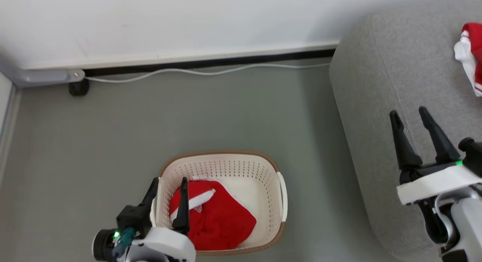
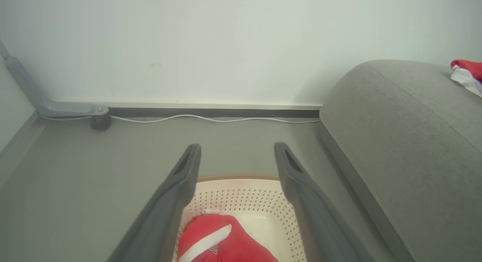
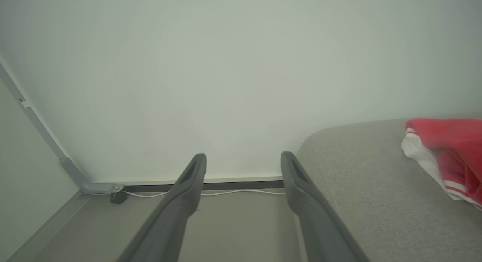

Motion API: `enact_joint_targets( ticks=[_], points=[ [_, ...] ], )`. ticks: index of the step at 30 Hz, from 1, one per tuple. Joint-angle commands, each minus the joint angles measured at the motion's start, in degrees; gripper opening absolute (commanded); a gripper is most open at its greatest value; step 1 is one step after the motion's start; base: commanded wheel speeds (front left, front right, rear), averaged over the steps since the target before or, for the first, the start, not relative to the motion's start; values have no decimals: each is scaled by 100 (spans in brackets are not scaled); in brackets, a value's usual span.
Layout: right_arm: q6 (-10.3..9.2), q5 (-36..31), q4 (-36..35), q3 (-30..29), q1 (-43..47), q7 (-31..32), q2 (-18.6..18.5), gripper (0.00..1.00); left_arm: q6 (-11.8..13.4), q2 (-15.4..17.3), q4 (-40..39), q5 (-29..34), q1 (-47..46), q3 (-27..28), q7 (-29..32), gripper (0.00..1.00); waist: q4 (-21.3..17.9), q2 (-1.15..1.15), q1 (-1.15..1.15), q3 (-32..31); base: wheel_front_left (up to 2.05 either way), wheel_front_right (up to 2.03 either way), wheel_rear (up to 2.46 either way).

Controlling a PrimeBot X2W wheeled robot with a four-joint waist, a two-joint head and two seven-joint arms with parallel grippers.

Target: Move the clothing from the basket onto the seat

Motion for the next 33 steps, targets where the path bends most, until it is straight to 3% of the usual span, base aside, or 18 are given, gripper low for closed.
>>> enact_joint_targets(
  ticks=[1,10,22,33],
  points=[
    [17,54,-206,93,-160,-35,-159,100,87,25,-47,-52,-309,55,-35,100,-95,0,0,293,0,0,0],
    [17,330,-648,189,-727,-35,-396,100,351,25,660,-408,-1064,-753,-35,100,-345,0,0,1214,0,0,0],
    [17,591,-1157,257,-1157,-35,-646,100,563,25,2494,-957,-2461,-1693,-35,100,-598,0,0,2432,0,0,0],
    [17,758,-1586,268,-1355,-35,-639,100,779,25,4054,-1202,-3798,-2605,91,100,-803,0,0,3301,0,0,0]
  ],
)
